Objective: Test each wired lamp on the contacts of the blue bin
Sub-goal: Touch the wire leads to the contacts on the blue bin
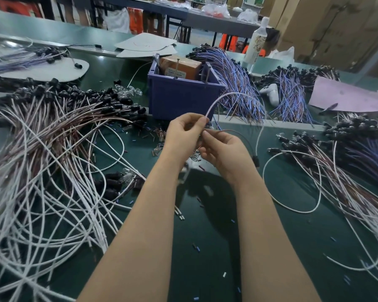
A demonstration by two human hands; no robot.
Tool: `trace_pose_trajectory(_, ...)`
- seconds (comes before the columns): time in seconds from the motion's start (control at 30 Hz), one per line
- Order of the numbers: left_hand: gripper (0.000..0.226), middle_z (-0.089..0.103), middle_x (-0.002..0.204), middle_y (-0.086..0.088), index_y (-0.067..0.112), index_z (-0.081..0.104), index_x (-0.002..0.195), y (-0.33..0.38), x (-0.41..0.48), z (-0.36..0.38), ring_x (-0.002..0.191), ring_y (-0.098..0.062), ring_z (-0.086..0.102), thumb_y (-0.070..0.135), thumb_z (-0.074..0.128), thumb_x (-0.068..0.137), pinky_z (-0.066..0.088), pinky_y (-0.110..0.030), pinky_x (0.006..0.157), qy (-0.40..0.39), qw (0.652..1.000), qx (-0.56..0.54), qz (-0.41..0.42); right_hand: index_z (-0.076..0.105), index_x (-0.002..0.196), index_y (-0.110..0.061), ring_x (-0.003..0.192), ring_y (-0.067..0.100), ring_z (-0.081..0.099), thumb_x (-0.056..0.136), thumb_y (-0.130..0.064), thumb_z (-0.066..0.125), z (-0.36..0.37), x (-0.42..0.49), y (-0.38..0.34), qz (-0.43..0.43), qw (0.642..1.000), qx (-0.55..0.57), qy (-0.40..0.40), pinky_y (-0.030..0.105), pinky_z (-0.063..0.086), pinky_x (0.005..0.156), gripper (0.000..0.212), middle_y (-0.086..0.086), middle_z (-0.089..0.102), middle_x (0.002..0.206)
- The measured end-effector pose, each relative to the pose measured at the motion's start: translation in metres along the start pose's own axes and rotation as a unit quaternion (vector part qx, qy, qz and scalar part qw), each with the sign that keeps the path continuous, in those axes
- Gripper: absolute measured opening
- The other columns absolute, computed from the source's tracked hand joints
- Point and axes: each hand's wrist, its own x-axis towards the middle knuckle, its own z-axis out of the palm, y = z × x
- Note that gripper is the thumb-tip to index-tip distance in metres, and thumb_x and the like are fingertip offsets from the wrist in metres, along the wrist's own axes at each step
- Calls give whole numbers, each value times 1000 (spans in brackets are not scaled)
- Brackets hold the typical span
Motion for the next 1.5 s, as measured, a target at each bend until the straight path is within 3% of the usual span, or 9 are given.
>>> trace_pose_trajectory(0.2, 9, 66, 82, -4, 14, 67, 92, 0, -1, 2, 56, -1, 56, 15, 58, 93, 42, -13, 45, -72, 997, 3, -4, 65, 86, -3, 49, 7, 55, 95, -3, 49, 3, -1, 3, -77, 988, -134, 27, 17, 48, 50, 18, -1, 63, 58)
trace_pose_trajectory(0.4, 19, 62, 69, 3, 0, 68, 99, -6, 1, 1, 49, 8, 54, 14, 55, 95, 42, -7, 54, -60, 988, 139, 3, 61, 81, -8, 45, 3, 54, 100, -15, 46, -14, 2, -10, -128, 964, 154, 177, 13, 47, 47, 25, -3, 63, 53)
trace_pose_trajectory(0.57, 22, 60, 59, 6, 17, 67, 73, -5, 2, -1, 49, 4, 51, 24, 60, 93, 45, -21, 64, -57, 980, 192, -8, 60, 79, -10, 43, 1, 53, 101, -17, 44, -18, 3, -10, -148, 941, 189, 237, 12, 45, 45, 27, -6, 63, 51)
trace_pose_trajectory(0.8, 13, 68, 90, -4, 19, 66, 89, -7, 11, -18, 84, -21, 64, 13, 54, 91, 50, -30, 82, 166, 972, 165, -32, 60, 81, -5, 46, 4, 60, 99, -15, 46, -31, -2, -18, -154, 887, 357, 250, 12, 48, 45, 25, 0, 66, 53)
trace_pose_trajectory(0.93, 31, 60, 124, -9, 19, 62, 121, -3, 8, -2, 104, -17, 60, 16, 57, 91, 46, -32, 100, 31, 985, 170, 26, 62, 83, -2, 52, 6, 64, 99, -18, 47, -13, 1, -14, -79, 897, 399, 174, 13, 51, 48, 27, 5, 68, 61)
trace_pose_trajectory(1.03, 48, 63, 121, 1, 12, 39, 142, -3, 3, 10, 109, -10, 59, 27, 50, 98, 45, -29, 100, -76, 994, 83, -15, 62, 80, 0, 49, 6, 62, 98, -16, 47, -12, 2, -16, -38, 897, 414, 147, 12, 51, 48, 28, 8, 67, 60)
trace_pose_trajectory(1.2, 41, 69, 107, -3, 0, 29, 139, -4, 3, 18, 99, -12, 66, 11, 40, 102, 50, -27, 93, -68, 986, -132, -76, 61, 80, 2, 46, 6, 61, 98, -12, 47, -8, 2, -15, -7, 892, 435, 124, 12, 51, 47, 27, 7, 66, 57)
trace_pose_trajectory(1.4, 19, 73, 86, 2, 14, 61, 95, -3, 1, 13, 81, -13, 64, 8, 43, 100, 51, -30, 81, -32, 994, -108, -16, 56, 93, 3, 43, 5, 59, 94, -5, 54, 1, 4, -7, 10, 948, 263, 179, 12, 48, 44, 9, 9, 65, 57)
trace_pose_trajectory(1.5, 12, 70, 73, 6, 17, 54, 99, 1, 5, 5, 64, -1, 61, 12, 44, 100, 49, -16, 60, 108, 993, -37, 29, 32, 112, -5, 37, 7, 54, 91, -2, 60, -3, 3, -6, -52, 963, 74, 254, 16, 45, 40, 35, 14, 59, 63)
